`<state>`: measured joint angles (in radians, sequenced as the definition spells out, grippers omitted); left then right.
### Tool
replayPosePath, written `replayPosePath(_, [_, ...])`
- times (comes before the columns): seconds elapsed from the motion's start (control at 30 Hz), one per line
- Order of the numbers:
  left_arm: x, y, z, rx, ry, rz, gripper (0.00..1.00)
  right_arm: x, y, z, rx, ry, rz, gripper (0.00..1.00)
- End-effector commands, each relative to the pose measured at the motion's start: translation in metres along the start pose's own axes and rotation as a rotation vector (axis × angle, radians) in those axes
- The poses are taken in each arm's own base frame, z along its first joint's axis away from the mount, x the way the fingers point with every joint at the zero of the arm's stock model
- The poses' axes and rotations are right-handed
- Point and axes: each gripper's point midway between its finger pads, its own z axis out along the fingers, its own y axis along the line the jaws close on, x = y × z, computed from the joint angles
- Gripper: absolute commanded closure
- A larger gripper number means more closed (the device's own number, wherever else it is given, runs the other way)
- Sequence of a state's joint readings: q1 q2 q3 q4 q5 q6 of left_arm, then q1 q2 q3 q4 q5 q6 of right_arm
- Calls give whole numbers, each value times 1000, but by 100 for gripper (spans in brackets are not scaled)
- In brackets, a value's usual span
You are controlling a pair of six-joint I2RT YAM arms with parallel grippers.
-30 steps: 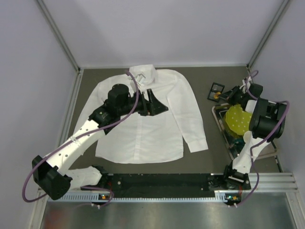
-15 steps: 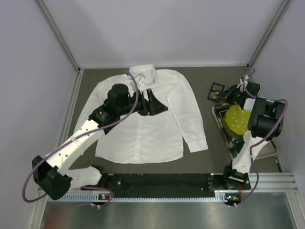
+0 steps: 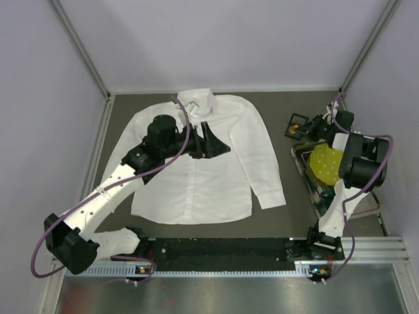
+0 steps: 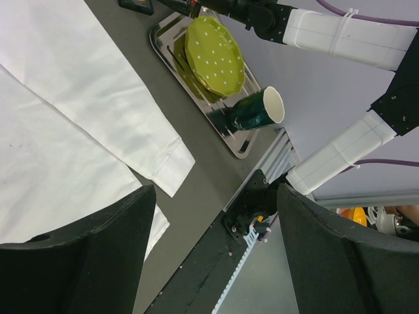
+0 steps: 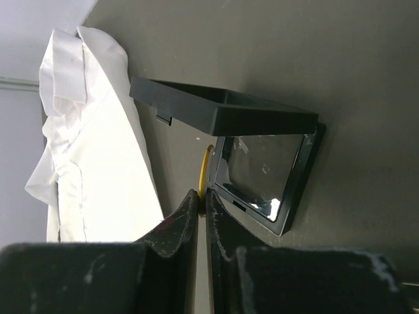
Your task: Remove the brooch from the garment
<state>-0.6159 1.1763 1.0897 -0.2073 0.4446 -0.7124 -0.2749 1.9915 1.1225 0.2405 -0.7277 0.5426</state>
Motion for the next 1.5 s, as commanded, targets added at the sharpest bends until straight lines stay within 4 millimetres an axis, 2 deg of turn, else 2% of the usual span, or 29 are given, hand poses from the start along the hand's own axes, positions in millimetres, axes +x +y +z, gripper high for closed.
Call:
replayPosePath(0.0, [-12,-15,-6,57,-45,28,20,-17,6,8,-18,-27,-42,94])
replayPosePath(1.07, [-13,-17,-10,66,-57,26,20,-18,3,16,-5,-5,-24,86])
replayPosePath(1.3, [-13,-17,-9,68,-55,21,21,-17,5,14,-9,-9,-26,100])
replayPosePath(1.47, [-12,-18,-9,75,-52,18,20,-18,10,14,-40,-21,-28,100])
